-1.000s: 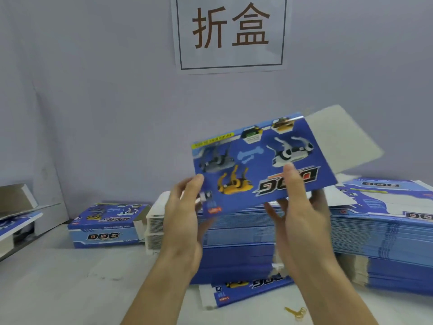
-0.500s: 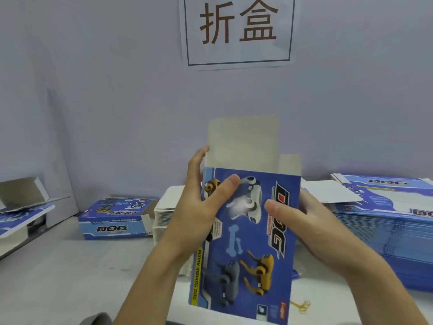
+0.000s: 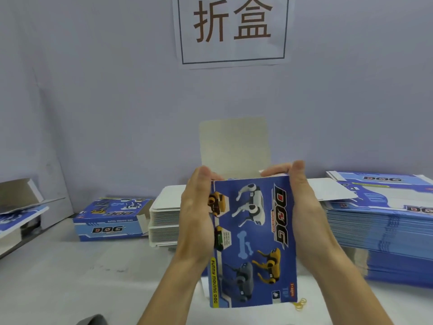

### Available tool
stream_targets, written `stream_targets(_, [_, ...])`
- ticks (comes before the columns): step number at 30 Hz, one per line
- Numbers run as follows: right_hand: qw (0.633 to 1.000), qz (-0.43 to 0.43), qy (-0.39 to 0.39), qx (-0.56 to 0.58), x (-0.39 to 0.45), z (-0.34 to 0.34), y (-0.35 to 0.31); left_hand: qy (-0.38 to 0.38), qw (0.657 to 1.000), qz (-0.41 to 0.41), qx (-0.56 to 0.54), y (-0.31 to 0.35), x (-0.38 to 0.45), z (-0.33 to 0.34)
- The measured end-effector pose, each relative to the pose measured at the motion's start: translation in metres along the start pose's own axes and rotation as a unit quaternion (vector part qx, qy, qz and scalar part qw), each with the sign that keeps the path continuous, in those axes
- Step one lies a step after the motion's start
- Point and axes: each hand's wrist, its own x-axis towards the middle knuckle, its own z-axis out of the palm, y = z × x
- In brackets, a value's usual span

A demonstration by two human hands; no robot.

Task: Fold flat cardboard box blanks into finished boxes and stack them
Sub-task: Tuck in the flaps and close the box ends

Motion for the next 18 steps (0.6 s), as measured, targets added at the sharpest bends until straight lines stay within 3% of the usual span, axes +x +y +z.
stream_targets(3, [0.999,0.01,0.046,-0.022,0.005,0.004,0.005,-0.013,1.0,-0.001,0.013,0.007,0.003,-0.001])
stream_targets(8, [0.999,0.022,0.039,0.027,0.003,0.007,0.012,-0.009,0.998,0.003,0.057,0.01,0.005,-0.008])
stream_targets(13, [0.997,0.038,0.011,0.072,0.003,0.008,0.011,-0.023,0.998,-0.053,-0.012,0.008,0.007,-0.009])
stream_targets(18, [0.995,0.033,0.035,0.088,0.001,0.007,0.014,0.012,0.997,-0.03,-0.074,0.01,0.003,-0.01])
